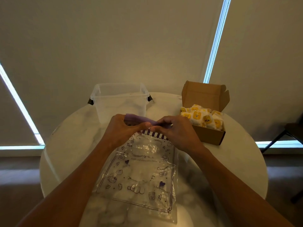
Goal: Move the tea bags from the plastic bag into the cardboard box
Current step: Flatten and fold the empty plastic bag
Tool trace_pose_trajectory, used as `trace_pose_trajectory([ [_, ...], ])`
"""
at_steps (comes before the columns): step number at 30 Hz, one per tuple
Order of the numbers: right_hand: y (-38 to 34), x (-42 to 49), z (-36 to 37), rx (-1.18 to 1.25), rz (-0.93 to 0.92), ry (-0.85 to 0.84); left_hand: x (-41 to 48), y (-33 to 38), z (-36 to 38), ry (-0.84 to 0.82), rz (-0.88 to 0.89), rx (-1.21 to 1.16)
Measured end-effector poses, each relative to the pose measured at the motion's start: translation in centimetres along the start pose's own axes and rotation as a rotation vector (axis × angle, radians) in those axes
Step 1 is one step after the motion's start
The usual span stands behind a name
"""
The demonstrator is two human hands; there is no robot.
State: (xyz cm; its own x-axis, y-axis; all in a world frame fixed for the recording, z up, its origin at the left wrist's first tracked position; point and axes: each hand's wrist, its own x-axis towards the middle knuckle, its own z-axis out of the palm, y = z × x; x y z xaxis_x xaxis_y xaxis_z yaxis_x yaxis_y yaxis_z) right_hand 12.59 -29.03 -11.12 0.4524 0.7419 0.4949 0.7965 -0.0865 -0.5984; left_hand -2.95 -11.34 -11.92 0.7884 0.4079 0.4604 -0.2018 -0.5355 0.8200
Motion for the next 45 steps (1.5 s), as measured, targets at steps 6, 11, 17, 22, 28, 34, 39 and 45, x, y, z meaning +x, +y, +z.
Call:
trace_pose_trajectory([
  [6, 0.5, 0.2, 0.3, -0.092, 0.005, 0.032, -0.1, 0.1, -0.2, 0.011, -0.031, 0.007],
  [11, -0.1, 0.4, 0.3, -0.224, -0.065, 0.153, 0.1, 0.4, 0.3, 0.055, -0.027, 0.012],
  [17, 0.7, 0.2, -0.3, -0.063, 0.028, 0.039, -0.1, 0.2, -0.2, 0.095, -0.047, 0.023],
  [22, 1.1, 0.5, -0.5, -0.107, 0.038, 0.046, 0.1, -0.1, -0.6, 0.122, -0.078, 0.047],
  [28, 0.7, 0.5, -0.5, -0.157, 0.023, 0.100, 0.3, 0.0, -0.7, 0.132, -0.071, 0.042],
  [34, 1.2, 0.3, -1.1, -0.059, 0.066, 0.003, 0.2, -0.5, -1.2, 0.148, -0.087, 0.044],
  [39, 1.6, 0.7, -1.5, -0.173, 0.052, 0.060, 0.3, -0.4, -1.2, 0.136, -0.089, 0.012],
  [45, 1.3, 0.6, -1.5, -0.161, 0.049, 0.095, 0.3, -0.2, -1.2, 0.153, -0.068, -0.007],
])
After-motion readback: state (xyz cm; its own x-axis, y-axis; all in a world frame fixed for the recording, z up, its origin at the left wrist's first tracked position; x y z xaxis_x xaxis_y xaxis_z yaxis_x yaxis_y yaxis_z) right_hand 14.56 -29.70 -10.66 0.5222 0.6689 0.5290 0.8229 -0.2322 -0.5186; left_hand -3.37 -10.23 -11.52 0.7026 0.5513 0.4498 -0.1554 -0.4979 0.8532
